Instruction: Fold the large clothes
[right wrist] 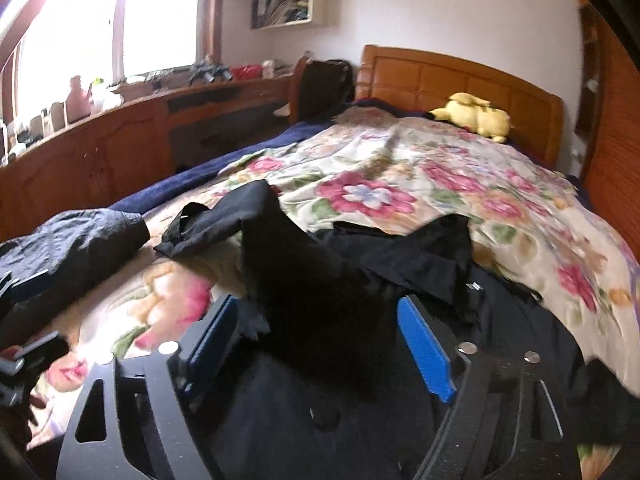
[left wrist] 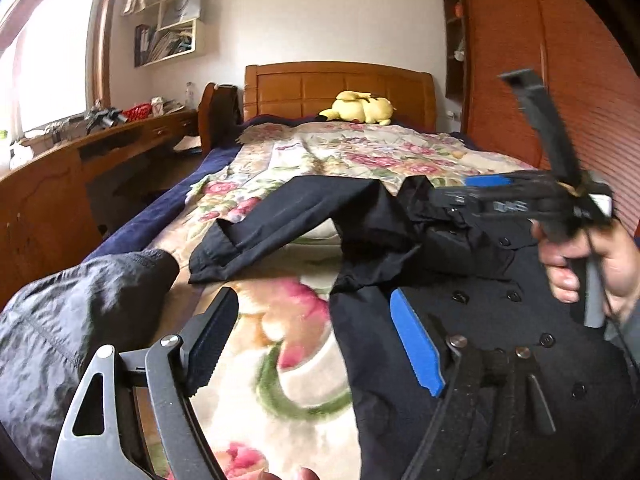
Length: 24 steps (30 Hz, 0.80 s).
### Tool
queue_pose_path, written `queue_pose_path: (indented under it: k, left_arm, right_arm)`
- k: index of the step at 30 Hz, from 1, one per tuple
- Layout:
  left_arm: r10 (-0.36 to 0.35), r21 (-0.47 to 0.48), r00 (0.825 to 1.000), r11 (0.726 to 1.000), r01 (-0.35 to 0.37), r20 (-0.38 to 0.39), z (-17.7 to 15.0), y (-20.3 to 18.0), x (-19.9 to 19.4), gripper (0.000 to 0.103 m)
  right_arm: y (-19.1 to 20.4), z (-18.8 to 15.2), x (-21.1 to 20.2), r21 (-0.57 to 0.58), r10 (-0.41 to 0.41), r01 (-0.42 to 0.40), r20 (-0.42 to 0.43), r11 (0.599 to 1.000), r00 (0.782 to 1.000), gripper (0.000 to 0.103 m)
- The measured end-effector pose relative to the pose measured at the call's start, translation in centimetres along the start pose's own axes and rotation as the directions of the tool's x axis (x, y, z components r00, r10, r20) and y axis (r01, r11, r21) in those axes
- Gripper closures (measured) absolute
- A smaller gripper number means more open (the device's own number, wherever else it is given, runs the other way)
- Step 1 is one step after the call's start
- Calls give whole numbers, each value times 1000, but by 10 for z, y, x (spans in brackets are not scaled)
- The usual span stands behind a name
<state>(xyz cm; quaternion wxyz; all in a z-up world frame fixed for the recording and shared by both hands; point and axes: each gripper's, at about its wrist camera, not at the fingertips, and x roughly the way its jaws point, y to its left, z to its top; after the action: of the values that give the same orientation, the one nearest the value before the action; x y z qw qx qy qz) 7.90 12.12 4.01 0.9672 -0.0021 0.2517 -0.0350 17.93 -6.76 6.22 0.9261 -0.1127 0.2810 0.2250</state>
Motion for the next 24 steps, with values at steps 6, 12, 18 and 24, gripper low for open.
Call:
queue_pose_path:
  k: [6, 12, 18, 24]
  left_arm:
    - [14, 22, 999, 1000, -13, -29, -5, 10, 9, 24]
    - [1, 28, 999, 1000, 1, -41, -9, 12, 12, 24]
    - [-15, 23, 1000, 1000, 15, -26, -10, 10, 5, 24]
    - [-38, 23, 999, 999, 39, -28, -11, 9, 2, 24]
  right_arm:
    - [26, 31, 51, -102, -18, 12, -60, 995, 998, 39]
    - [37, 42, 59, -166, -85, 79, -30, 983, 996, 95]
    - [13, 26, 8, -50, -148, 153, 99, 987, 984, 100]
    - [-44, -57, -9, 82, -251, 254, -45, 964, 967, 100]
